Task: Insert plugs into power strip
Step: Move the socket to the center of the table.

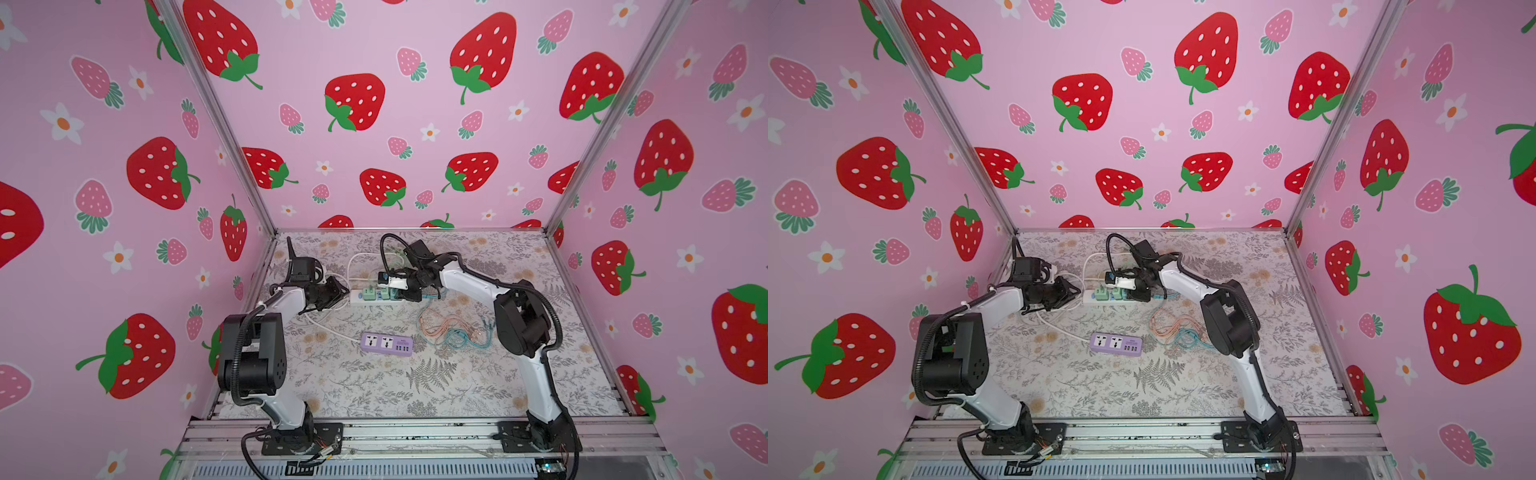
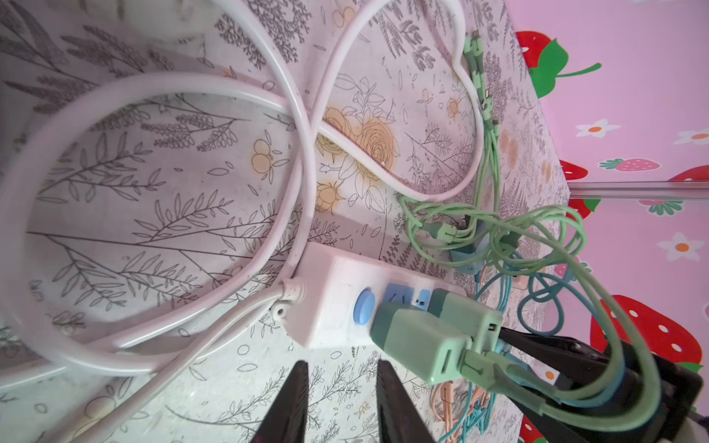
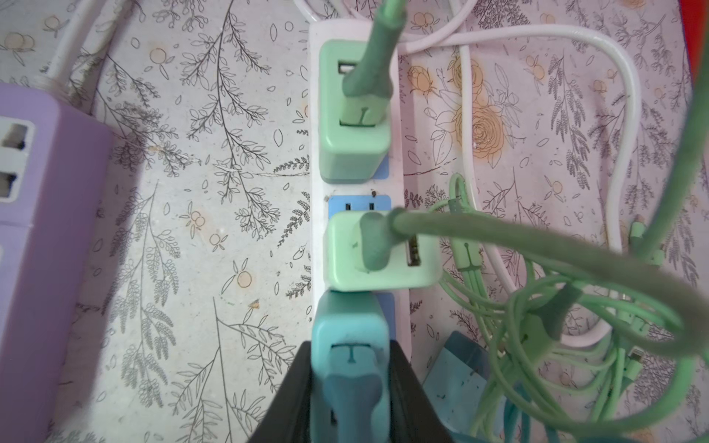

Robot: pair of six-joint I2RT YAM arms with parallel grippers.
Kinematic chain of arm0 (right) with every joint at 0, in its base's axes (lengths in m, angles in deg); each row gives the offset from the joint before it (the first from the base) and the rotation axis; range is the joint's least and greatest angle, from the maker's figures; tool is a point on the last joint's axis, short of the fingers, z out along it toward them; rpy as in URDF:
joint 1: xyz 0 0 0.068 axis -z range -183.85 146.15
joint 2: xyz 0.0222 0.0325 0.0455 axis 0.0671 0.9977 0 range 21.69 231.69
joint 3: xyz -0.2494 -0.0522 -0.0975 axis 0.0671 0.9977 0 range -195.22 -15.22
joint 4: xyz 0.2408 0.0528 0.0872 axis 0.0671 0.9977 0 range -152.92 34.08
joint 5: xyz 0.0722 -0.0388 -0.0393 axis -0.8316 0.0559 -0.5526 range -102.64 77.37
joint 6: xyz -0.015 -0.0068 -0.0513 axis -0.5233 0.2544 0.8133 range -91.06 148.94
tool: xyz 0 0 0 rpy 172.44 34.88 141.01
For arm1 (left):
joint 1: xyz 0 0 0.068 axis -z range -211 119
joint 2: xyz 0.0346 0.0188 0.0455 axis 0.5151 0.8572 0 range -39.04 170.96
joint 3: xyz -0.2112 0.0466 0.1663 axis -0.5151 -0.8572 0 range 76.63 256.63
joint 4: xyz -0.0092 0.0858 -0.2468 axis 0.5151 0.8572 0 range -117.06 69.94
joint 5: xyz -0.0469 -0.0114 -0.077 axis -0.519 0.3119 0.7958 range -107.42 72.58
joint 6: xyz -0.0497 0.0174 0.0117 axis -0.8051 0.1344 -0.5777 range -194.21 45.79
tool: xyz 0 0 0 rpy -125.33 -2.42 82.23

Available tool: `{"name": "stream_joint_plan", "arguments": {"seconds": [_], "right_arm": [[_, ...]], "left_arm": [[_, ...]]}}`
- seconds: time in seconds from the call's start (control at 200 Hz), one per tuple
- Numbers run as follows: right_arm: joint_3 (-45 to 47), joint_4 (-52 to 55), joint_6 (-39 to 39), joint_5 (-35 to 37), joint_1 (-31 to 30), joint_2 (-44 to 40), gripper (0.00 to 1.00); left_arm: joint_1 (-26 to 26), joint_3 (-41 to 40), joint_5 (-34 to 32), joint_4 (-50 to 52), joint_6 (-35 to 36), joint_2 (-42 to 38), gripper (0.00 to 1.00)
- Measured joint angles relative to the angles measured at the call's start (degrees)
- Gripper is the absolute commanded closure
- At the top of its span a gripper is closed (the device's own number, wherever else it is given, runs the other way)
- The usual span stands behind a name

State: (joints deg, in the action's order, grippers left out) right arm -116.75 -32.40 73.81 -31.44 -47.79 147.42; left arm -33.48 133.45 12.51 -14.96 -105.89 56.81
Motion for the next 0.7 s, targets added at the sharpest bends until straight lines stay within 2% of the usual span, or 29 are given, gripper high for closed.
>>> {"name": "stream_joint_plan", "arguments": {"seconds": [0.33, 0.555, 0.595, 0.635, 0.7], "right_arm": [[3.89, -0.15, -2.08, -1.88, -0.26, -2.93, 0.81], [3.54, 2.4, -5.35, -2.86, -0.2, -2.95, 0.5], [3.56, 3.08, -5.66, -3.08, -0.17, -2.93, 0.49], [3.58, 3.54, -6.27, -3.41, -0.15, -2.97, 0.43], [4.26, 3.34, -7.19, -4.02, 0.04, -3.37, 0.4]], "left_arm": [[-0.04, -0.11, 0.04, 0.42, 0.0, 0.04, 0.66], [-0.04, -0.11, 0.09, 0.48, 0.0, 0.04, 0.66], [-0.04, -0.11, 0.09, 0.52, 0.0, 0.04, 0.65], [-0.04, -0.11, 0.09, 0.61, 0.0, 0.04, 0.65], [-0.04, -0.11, 0.11, 0.66, 0.02, 0.04, 0.65]]}}
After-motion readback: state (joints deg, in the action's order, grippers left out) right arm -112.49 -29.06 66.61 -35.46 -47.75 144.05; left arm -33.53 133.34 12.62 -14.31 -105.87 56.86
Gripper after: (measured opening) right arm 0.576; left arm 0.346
